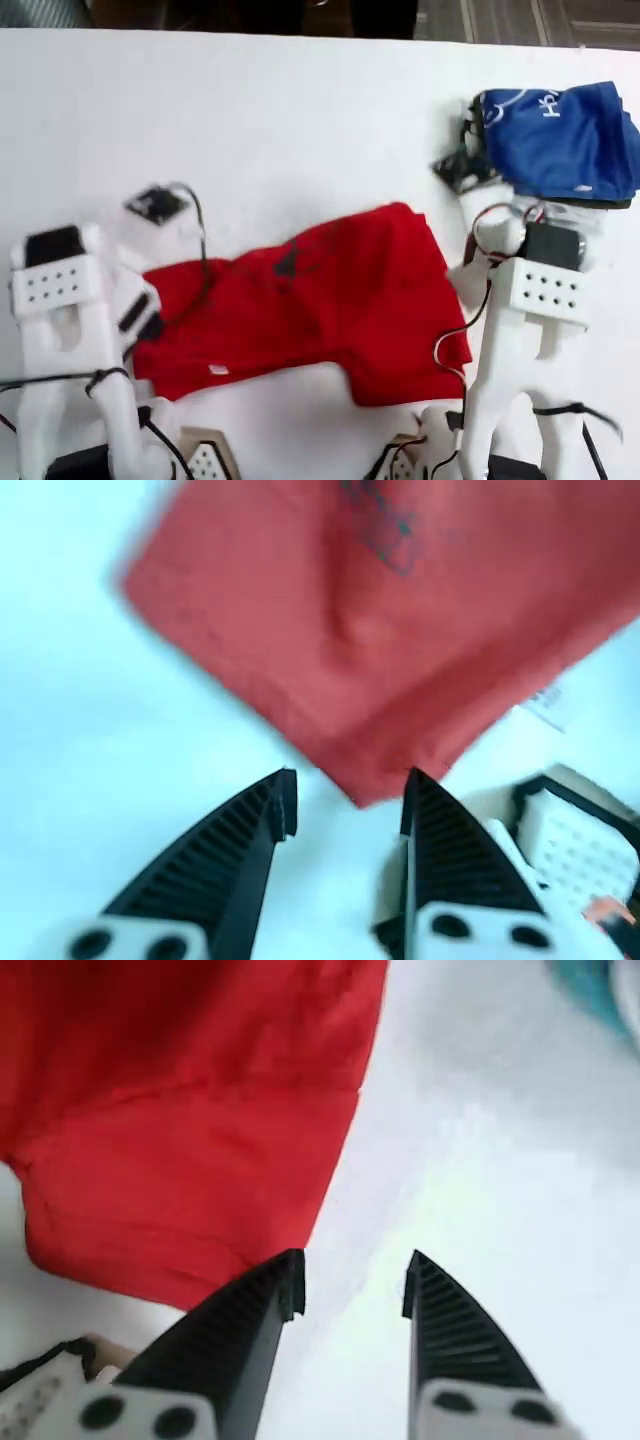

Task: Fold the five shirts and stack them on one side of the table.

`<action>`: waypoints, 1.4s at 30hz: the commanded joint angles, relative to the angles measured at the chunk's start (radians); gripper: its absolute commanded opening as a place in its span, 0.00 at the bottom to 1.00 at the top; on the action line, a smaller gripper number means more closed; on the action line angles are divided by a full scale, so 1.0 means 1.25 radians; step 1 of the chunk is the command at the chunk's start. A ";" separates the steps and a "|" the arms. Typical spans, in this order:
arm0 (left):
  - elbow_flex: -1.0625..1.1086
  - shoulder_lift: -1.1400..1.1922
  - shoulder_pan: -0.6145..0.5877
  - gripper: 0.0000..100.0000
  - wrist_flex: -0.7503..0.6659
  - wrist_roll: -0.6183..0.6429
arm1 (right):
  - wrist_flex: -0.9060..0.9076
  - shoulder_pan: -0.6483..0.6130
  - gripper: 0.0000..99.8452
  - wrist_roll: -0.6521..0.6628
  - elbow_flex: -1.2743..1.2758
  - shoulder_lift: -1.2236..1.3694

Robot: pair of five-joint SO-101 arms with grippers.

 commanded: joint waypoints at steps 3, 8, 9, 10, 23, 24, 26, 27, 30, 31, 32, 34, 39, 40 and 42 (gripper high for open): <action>-0.132 -0.014 -0.004 0.19 -0.033 0.047 | -0.083 -0.047 0.17 -0.108 -0.101 -0.024; -0.008 0.107 -0.006 0.19 -0.221 0.082 | -0.169 -0.203 0.17 -0.162 -0.093 0.082; 0.004 0.147 -0.007 0.19 -0.253 0.085 | -0.187 -0.226 0.17 -0.169 -0.093 0.118; 0.007 0.188 -0.009 0.19 -0.280 0.087 | -0.206 -0.244 0.17 -0.176 -0.095 0.155; -0.101 0.501 -0.022 0.19 -0.382 0.146 | -0.472 -0.292 0.17 -0.176 -0.095 0.515; -0.125 0.518 -0.029 0.19 -0.382 0.157 | -0.489 -0.283 0.17 -0.176 -0.095 0.536; -0.186 0.557 -0.045 0.19 -0.377 0.189 | -0.525 -0.267 0.17 -0.173 -0.096 0.578; -0.222 0.583 -0.050 0.19 -0.372 0.201 | -0.539 -0.258 0.17 -0.172 -0.099 0.597; -0.353 0.686 -0.047 0.19 -0.312 0.230 | -0.544 -0.235 0.17 -0.172 -0.153 0.662; -0.408 0.729 -0.047 0.19 -0.282 0.243 | -0.541 -0.228 0.17 -0.172 -0.179 0.684; -0.466 0.775 -0.047 0.19 -0.253 0.259 | -0.532 -0.220 0.17 -0.172 -0.207 0.706; -0.598 0.867 -0.047 0.19 -0.194 0.279 | -0.508 -0.204 0.17 -0.173 -0.268 0.749; -0.925 1.040 -0.041 0.19 -0.053 0.285 | -0.433 -0.192 0.17 -0.176 -0.417 0.825; -0.986 1.067 -0.037 0.19 -0.020 0.285 | -0.413 -0.195 0.17 -0.174 -0.442 0.833; -1.092 1.106 -0.026 0.19 0.054 0.285 | -0.364 -0.199 0.17 -0.173 -0.479 0.835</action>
